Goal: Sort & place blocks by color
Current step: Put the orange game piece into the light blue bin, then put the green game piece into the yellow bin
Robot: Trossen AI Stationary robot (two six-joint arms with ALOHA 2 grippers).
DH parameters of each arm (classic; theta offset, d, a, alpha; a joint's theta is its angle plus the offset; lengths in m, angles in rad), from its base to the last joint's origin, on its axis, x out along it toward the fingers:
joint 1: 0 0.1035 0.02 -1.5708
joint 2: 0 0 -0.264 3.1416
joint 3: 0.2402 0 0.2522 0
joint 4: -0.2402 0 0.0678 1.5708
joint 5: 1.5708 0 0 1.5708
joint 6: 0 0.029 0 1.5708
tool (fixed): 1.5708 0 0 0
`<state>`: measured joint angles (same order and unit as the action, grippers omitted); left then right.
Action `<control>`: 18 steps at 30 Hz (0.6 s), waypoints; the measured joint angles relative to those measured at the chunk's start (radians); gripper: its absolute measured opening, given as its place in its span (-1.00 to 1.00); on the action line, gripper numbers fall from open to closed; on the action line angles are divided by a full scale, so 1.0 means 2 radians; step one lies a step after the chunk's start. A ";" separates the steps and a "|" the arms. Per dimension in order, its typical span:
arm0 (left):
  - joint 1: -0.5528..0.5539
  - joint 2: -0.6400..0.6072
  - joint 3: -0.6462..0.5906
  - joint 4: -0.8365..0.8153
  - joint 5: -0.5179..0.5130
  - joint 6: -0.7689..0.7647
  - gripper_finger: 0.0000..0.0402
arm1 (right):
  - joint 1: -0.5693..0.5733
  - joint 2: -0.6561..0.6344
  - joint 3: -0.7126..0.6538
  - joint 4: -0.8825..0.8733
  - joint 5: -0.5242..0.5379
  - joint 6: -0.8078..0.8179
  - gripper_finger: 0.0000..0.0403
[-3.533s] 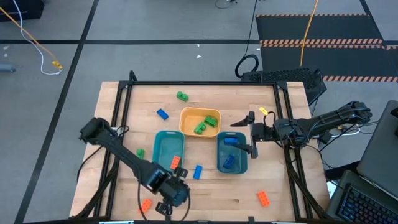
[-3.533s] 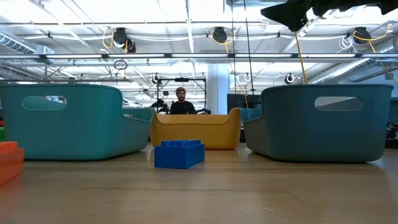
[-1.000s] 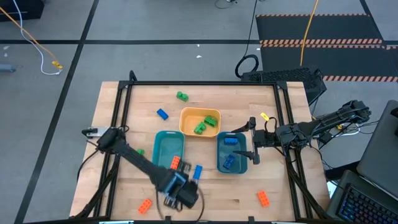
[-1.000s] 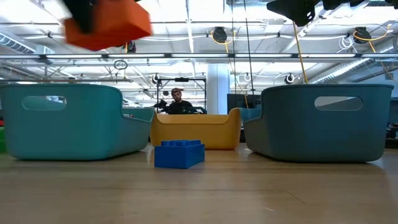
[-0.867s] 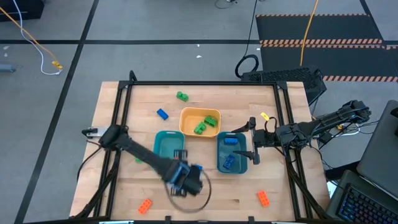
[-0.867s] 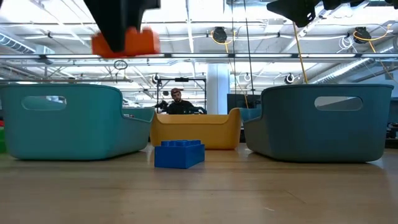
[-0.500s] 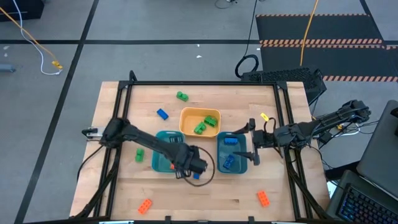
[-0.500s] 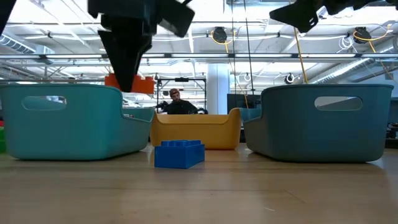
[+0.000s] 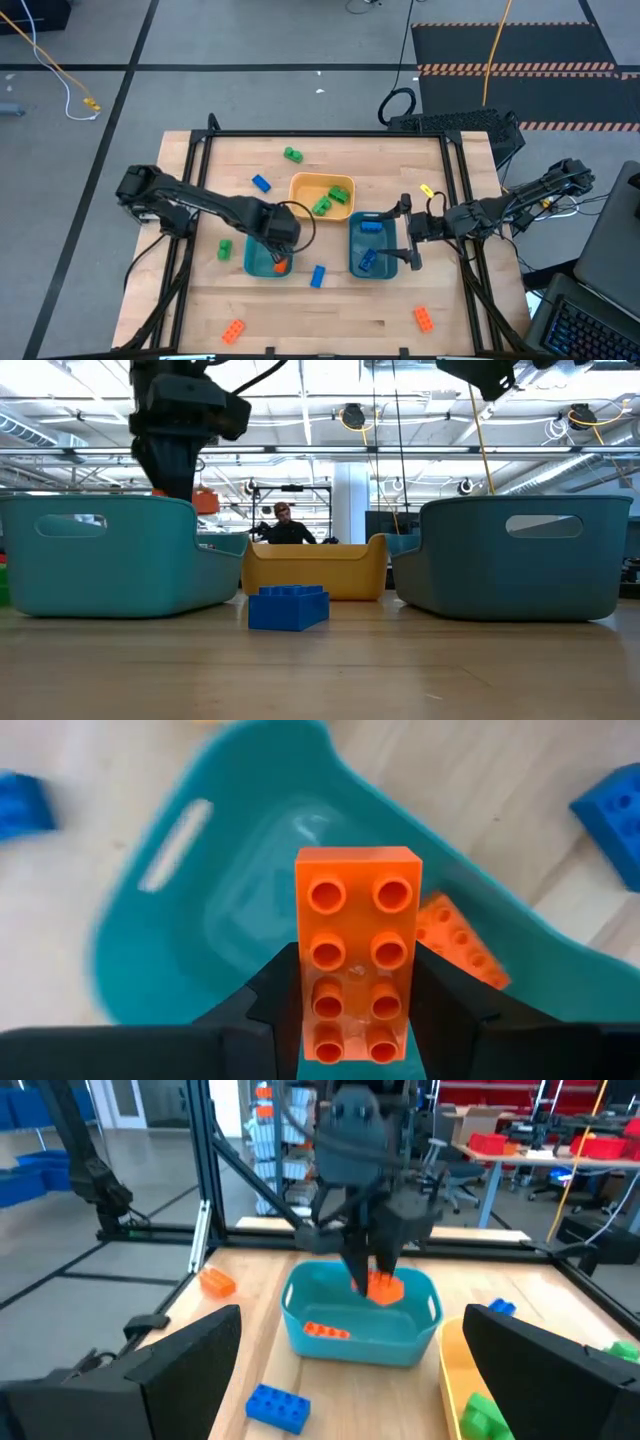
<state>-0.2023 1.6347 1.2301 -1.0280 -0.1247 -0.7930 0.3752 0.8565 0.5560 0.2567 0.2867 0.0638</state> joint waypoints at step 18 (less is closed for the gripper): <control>0.000 -0.004 -0.029 0.027 -0.002 0.029 0.71 | -0.005 0.000 0.000 0.027 -0.002 -0.014 0.87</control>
<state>-0.2019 1.6264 1.1713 -0.9735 -0.1278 -0.7353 0.3656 0.8566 0.5560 0.3104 0.2836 0.0364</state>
